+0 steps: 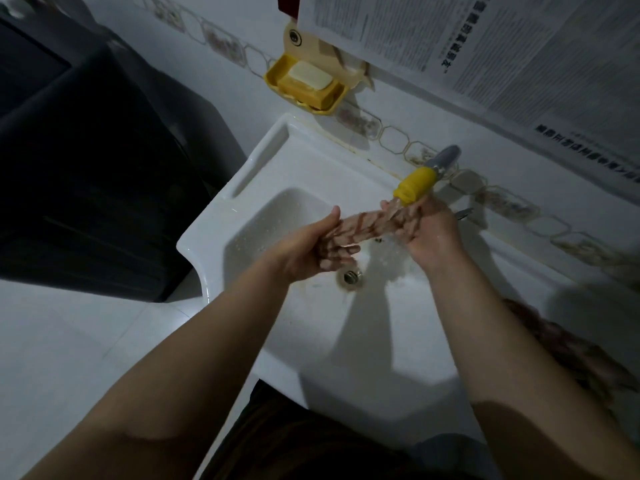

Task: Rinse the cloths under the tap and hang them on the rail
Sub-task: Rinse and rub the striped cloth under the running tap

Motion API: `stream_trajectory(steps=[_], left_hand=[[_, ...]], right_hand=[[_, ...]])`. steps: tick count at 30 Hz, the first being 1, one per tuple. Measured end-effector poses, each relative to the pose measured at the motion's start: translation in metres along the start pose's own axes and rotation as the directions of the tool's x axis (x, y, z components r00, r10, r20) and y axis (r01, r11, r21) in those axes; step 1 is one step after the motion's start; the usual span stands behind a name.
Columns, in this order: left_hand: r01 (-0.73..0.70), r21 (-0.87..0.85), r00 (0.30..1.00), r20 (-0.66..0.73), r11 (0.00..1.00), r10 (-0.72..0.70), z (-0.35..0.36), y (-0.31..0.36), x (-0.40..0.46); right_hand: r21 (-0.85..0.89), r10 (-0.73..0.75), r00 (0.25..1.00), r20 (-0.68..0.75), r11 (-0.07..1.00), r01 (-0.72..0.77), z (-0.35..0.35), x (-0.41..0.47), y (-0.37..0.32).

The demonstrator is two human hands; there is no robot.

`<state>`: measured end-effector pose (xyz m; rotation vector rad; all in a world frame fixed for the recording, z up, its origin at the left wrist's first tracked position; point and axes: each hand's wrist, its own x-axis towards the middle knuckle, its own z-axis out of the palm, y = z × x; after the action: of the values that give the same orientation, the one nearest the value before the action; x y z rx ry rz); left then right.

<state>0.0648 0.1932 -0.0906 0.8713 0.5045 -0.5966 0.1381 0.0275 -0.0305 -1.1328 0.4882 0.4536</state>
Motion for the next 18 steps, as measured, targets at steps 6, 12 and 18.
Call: stream_trajectory(steps=[6,12,18], left_hand=[[-0.278,-0.075,0.928,-0.278,0.958,0.247,-0.01,0.015,-0.006],[-0.388,0.0,0.843,-0.405,0.922,0.355,0.001,0.049,-0.021],[-0.281,-0.447,0.949,-0.261,0.849,0.176,0.016,0.03,-0.018]], right_hand=[[-0.719,-0.046,0.993,0.109,0.686,0.111,-0.025,-0.016,-0.006],[-0.898,0.111,0.923,0.367,0.3,0.321,-0.057,-0.025,0.012],[-0.618,-0.03,0.99,0.135,0.779,0.108,-0.038,-0.015,0.002]])
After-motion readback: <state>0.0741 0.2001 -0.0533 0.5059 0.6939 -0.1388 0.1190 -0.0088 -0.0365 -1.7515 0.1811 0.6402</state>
